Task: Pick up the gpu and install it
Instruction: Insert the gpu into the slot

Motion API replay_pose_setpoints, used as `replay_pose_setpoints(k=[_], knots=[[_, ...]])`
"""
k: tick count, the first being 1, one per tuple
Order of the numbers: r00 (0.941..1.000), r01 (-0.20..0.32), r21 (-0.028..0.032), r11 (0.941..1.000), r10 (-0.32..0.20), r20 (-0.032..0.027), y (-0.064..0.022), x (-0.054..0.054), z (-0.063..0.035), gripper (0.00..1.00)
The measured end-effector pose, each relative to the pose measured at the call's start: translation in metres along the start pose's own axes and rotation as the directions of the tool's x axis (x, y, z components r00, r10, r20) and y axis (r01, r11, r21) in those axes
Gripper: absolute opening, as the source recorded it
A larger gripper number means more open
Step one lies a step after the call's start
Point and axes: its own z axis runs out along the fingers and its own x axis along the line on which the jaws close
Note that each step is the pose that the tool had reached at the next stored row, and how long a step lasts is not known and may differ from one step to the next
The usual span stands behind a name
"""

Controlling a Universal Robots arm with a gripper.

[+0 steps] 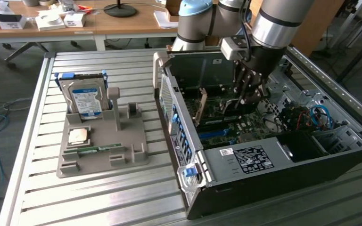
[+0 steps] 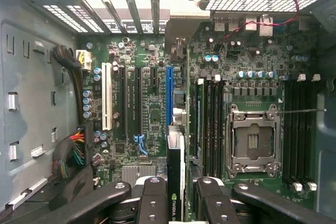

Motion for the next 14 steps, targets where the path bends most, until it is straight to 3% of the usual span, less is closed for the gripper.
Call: replay_pose_setpoints(k=[14], knots=[[1.0,0.0,0.0,1.0,0.0,0.0,-0.0001,0.0001,0.0033,0.26]])
